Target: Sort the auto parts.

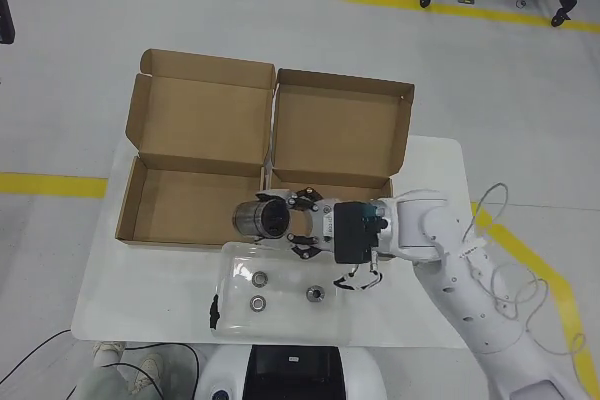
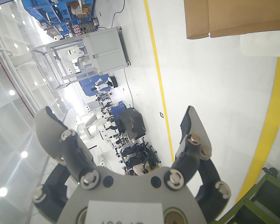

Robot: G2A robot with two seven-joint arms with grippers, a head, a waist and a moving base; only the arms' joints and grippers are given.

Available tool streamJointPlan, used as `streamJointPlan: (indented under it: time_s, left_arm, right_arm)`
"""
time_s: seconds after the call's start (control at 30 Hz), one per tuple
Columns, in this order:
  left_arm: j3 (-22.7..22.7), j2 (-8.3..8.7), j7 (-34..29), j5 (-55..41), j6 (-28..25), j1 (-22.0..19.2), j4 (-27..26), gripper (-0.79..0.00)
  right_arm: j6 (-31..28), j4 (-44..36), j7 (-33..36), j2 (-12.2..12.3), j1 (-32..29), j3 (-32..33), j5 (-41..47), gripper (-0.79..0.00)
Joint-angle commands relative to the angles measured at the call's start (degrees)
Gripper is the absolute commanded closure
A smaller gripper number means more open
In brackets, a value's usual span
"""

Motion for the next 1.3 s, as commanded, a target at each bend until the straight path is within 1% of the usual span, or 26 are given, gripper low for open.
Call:
streamJointPlan:
  time_s: [0.0,0.13,0.23,0.33,0.43,0.53,0.63,0.73,0.8,0.9,1.03,1.27]
  left_arm:
    - [0.0,0.00,0.0,0.0,0.0,0.0,0.0,-0.785]
    - [0.0,0.00,0.0,0.0,0.0,0.0,0.0,-0.785]
    - [0.0,0.00,0.0,0.0,0.0,0.0,0.0,-0.785]
    - [0.0,0.00,0.0,0.0,0.0,0.0,0.0,-0.785]
    - [0.0,0.00,0.0,0.0,0.0,0.0,0.0,-0.785]
    - [0.0,0.00,0.0,0.0,0.0,0.0,0.0,-0.785]
    - [0.0,0.00,0.0,0.0,0.0,0.0,0.0,-0.785]
    - [0.0,0.00,0.0,0.0,0.0,0.0,0.0,-0.785]
    - [0.0,0.00,0.0,0.0,0.0,0.0,0.0,-0.785]
    - [0.0,0.00,0.0,0.0,0.0,0.0,0.0,-0.785]
    - [0.0,0.00,0.0,0.0,0.0,0.0,0.0,-0.785]
    - [0.0,0.00,0.0,0.0,0.0,0.0,0.0,-0.785]
  right_arm:
    - [0.0,-0.4,-2.1,0.2,-0.7,1.1,-0.2,0.000]
    - [0.0,0.4,-10.9,0.4,-2.2,0.6,-2.0,0.000]
    - [0.0,3.7,-18.0,0.3,-2.8,-0.2,-5.0,0.000]
    - [0.3,8.0,-26.7,-0.2,-2.3,-1.1,-6.2,0.000]
    - [1.2,11.1,-33.1,-0.4,-1.9,-1.3,-9.5,0.000]
    - [2.5,12.4,-37.7,-0.4,-2.4,-1.3,-12.5,0.000]
    - [4.7,12.9,-39.3,-0.2,-3.6,-1.0,-14.6,0.000]
    - [7.0,13.0,-36.6,0.0,-5.0,-0.1,-14.4,0.000]
    - [8.2,12.9,-33.0,0.2,-5.7,0.6,-13.7,0.000]
    - [10.3,12.0,-25.0,0.3,-6.8,1.6,-11.2,0.000]
    - [13.3,11.2,-12.6,0.3,-7.3,2.1,-6.8,0.000]
    - [17.5,12.8,7.9,0.1,-5.5,1.6,0.4,0.000]
